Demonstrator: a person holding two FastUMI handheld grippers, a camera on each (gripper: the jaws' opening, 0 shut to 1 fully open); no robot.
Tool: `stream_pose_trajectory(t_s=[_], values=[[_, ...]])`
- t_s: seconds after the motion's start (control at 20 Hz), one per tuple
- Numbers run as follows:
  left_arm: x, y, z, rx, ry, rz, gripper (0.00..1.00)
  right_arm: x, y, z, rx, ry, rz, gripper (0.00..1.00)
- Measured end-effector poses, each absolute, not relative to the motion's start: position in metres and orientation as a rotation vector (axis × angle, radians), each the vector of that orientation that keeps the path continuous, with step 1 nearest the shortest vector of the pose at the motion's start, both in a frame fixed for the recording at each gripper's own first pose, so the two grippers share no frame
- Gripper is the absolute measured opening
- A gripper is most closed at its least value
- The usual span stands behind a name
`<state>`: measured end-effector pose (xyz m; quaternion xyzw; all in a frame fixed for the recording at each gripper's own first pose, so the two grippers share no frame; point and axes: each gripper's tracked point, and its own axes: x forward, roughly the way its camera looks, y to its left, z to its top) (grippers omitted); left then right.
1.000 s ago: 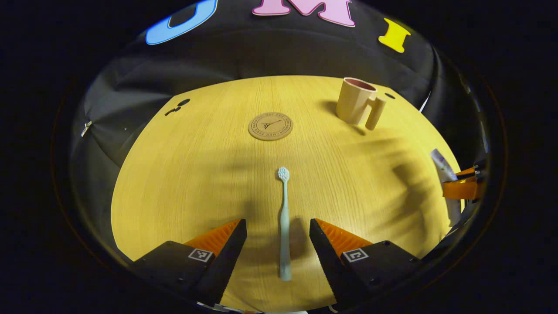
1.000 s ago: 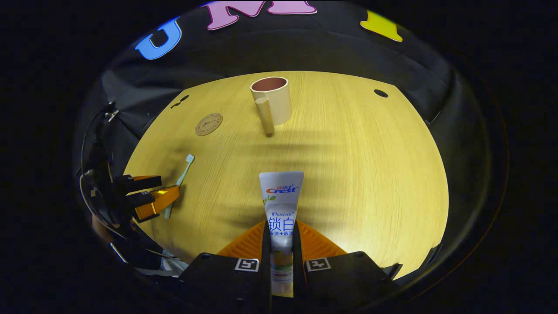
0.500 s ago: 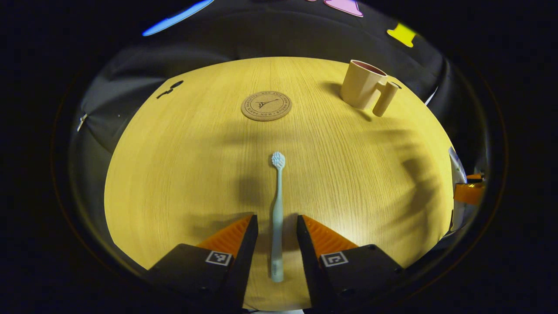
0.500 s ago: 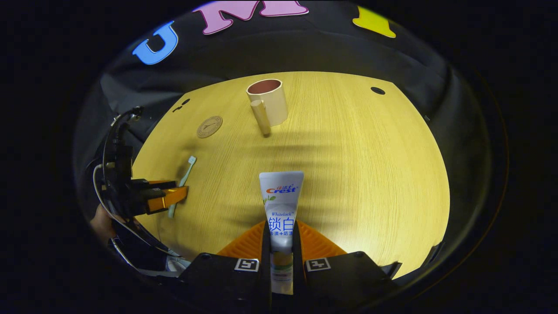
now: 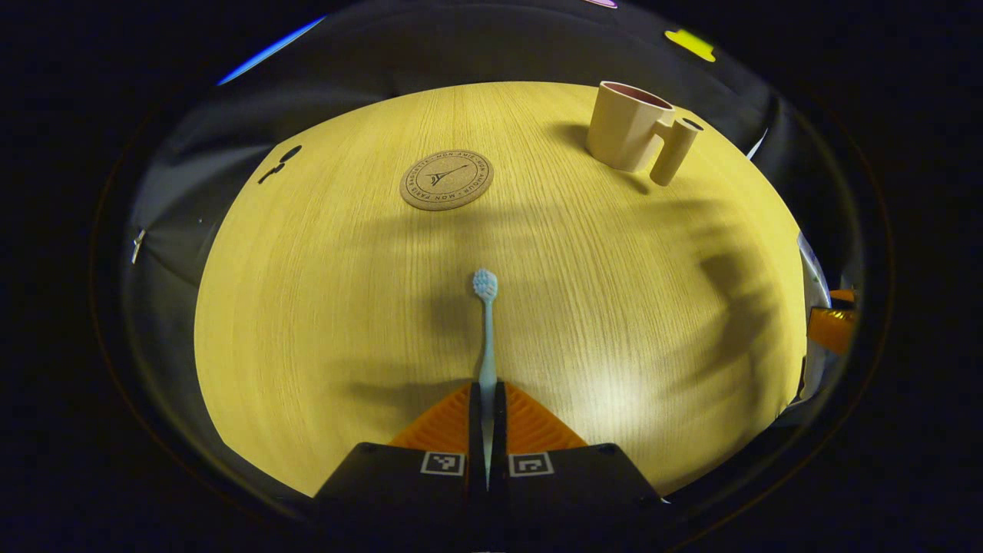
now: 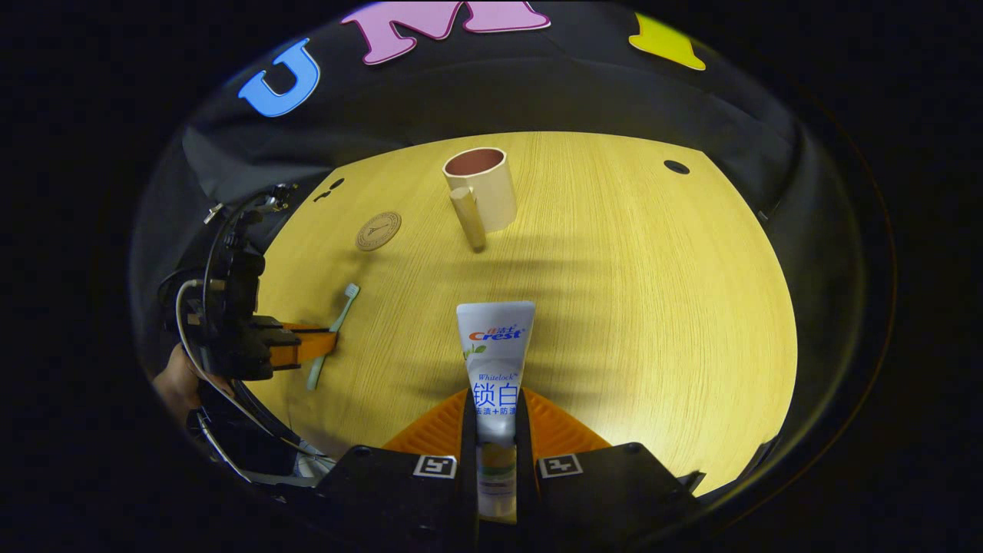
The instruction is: Put the toothbrush and toothpaste on the desktop into the cup, then pick up the cup and place it on the coaster on the desktop.
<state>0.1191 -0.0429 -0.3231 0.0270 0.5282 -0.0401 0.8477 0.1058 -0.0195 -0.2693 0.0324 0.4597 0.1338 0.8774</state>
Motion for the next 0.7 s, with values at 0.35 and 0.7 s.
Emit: stream_pose_trajectory(t_s=[0.35,0.7], values=[[0.113,-0.043,-0.322,0.004,1.079,-0.078,0.07,0.153,-0.02,-0.226,0.077,0.844,0.282,0.24],[0.095,-0.058,-0.288,-0.019,0.98,-0.098,0.07,0.215,-0.026,-0.163,0.045,0.666,0.278,0.23]])
